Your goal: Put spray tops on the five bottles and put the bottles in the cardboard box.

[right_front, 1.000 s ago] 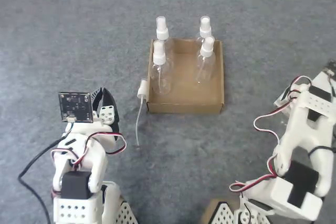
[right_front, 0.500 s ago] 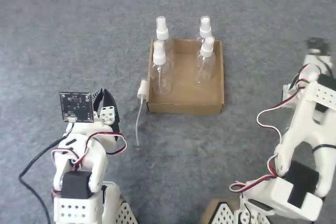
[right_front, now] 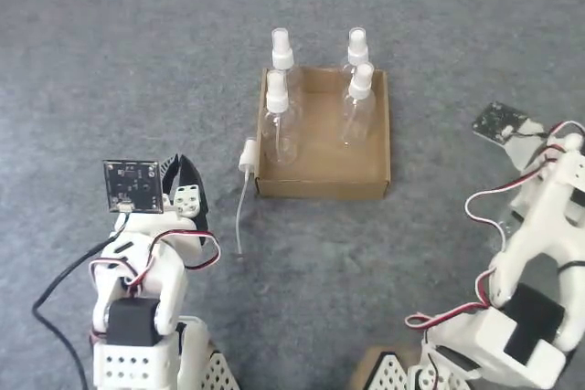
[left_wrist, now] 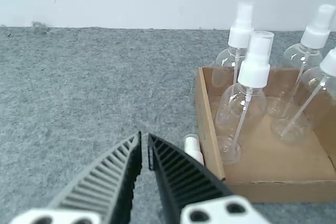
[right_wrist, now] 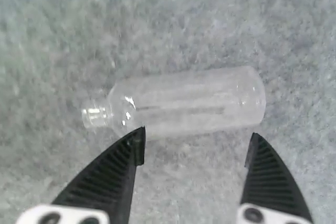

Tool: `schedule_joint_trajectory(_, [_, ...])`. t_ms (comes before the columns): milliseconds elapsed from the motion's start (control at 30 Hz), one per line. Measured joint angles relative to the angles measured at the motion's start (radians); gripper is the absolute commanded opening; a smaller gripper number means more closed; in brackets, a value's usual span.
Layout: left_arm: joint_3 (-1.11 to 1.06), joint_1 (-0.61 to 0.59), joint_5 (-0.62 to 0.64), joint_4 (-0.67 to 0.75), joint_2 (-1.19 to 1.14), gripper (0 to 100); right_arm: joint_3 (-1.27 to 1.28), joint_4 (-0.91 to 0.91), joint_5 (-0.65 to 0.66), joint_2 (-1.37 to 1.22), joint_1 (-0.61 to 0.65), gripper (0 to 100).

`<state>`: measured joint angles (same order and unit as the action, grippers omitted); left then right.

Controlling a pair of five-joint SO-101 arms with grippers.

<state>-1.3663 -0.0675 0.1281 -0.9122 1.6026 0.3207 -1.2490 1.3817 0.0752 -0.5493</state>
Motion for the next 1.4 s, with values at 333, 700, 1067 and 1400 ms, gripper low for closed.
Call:
schedule_joint_trajectory(333, [0.000, 0.000, 0.000, 0.000, 0.000, 1, 0.000, 0.000, 0.003, -0.014, -0.140, 0.9])
schedule_joint_trajectory(700, [0.000, 0.000, 0.000, 0.000, 0.000, 1, -0.092, 0.164, -0.384, -0.186, -0.121, 0.6])
schedule_joint_trajectory(1067, [0.000, 0.000, 0.000, 0.012, 0.000, 1, -0.106, 0.020, -0.161, -0.221, -0.120, 0.6])
schedule_joint_trajectory(1400, [0.000, 0.000, 0.000, 0.014, 0.000, 1, -0.015, 0.003, -0.184, -0.221, 0.029, 0.6])
